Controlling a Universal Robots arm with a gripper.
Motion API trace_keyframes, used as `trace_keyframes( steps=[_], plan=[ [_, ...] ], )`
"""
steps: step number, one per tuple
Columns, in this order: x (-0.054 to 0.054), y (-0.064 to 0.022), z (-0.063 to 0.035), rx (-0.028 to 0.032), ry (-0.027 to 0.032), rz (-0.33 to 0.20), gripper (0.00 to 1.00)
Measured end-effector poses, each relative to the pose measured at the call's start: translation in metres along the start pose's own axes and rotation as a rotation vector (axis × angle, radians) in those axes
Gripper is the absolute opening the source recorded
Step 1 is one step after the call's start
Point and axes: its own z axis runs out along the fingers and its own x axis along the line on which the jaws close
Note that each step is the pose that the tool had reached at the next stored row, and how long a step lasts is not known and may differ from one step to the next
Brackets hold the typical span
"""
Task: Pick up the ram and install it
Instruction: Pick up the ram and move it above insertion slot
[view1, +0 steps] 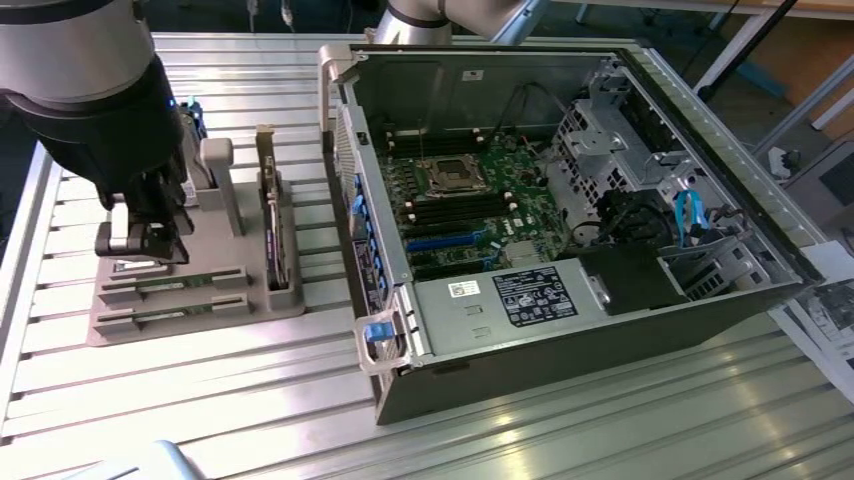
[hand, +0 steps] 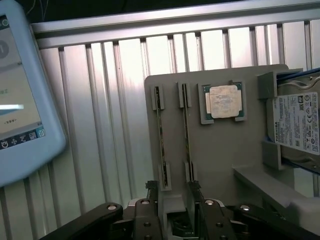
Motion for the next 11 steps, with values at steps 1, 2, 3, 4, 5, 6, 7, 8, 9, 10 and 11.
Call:
trace_keyframes(
  steps=[1,2,3,4,5,6,7,8,9,10,11],
  plan=[
    [0.000,0.0001,0.0018,0.0000,0.0000,0.000,0.36],
    [0.000,0.0003,0.0036,-0.0002,0.0001,0.000,0.36],
    [0.000,0.0005,0.0063,-0.0003,0.0001,0.000,0.36],
    [0.000,0.0008,0.0081,-0.0003,0.0002,0.000,0.36],
    [0.000,0.0011,0.0109,-0.0003,0.0001,0.000,0.36],
    [0.000,0.0014,0.0131,-0.0003,0.0001,0.000,0.36],
    [0.000,0.0017,0.0162,-0.0005,0.0001,0.000,0.36],
    [0.000,0.0020,0.0180,-0.0007,0.0002,0.000,0.36],
    [0.000,0.0024,0.0203,-0.0008,0.0002,0.000,0.36],
    [0.000,0.0028,0.0223,-0.0008,0.0001,0.000,0.36],
    [0.001,0.0031,0.0238,-0.0009,0.0001,0.000,0.36]
  ],
)
